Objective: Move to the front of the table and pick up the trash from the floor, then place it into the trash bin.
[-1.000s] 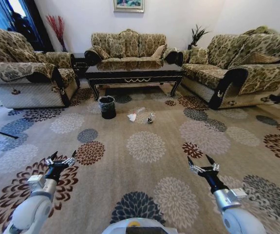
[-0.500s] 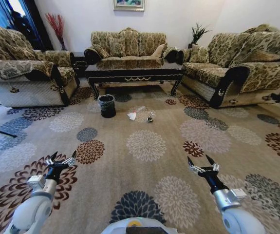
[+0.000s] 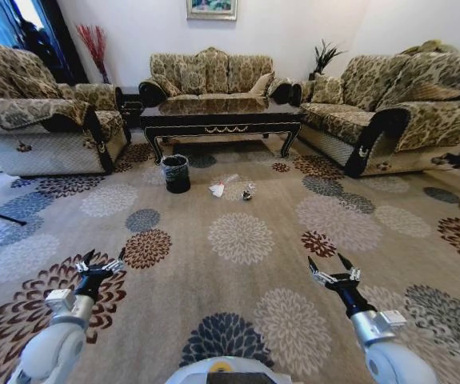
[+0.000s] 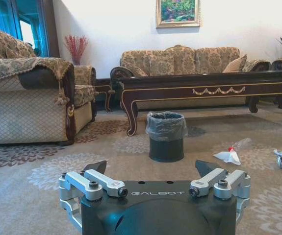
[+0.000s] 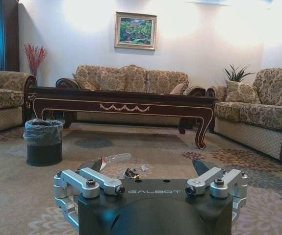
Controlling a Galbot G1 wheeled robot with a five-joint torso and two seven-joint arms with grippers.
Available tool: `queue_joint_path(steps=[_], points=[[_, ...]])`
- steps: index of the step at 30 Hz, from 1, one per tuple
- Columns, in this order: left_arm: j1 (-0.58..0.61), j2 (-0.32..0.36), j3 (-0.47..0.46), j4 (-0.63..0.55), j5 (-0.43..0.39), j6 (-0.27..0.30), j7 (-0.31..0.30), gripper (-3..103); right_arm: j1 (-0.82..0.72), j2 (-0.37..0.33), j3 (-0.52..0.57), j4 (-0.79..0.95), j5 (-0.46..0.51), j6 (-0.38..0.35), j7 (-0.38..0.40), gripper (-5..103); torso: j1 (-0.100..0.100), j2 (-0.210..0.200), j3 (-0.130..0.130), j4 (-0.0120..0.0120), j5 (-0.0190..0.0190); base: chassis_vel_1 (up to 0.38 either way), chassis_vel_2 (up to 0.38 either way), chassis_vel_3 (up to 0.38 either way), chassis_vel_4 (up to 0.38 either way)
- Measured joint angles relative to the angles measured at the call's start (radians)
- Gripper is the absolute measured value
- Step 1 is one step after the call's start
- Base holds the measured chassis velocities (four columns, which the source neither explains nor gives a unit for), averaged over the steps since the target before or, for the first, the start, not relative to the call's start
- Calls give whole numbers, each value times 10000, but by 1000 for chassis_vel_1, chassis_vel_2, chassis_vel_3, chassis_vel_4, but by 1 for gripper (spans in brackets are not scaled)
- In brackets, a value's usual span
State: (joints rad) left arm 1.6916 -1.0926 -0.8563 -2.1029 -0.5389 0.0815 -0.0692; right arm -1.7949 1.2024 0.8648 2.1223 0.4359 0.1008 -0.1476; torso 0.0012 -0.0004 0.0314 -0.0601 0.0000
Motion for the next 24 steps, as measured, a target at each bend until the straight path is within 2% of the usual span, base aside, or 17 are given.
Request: queue_joint_path(steps=[5,16,24], points=[[28,-17,8,-45,-237,-295,-72,100,-25,-2,10,-22,22,118,-103,100,-2,0,21,0,0,0,0,0,0],[37,-87,73,54,6,-567,-78,100,-59,-14,13,3,29,195,-119,100,-2,0,57,0,0,-18,22,27,-22],[42,-82,43,90,7,-612,-53,100,-27,-14,-6,-16,30,169,-120,100,5,0,76,3,3,-180,215,163,-186]])
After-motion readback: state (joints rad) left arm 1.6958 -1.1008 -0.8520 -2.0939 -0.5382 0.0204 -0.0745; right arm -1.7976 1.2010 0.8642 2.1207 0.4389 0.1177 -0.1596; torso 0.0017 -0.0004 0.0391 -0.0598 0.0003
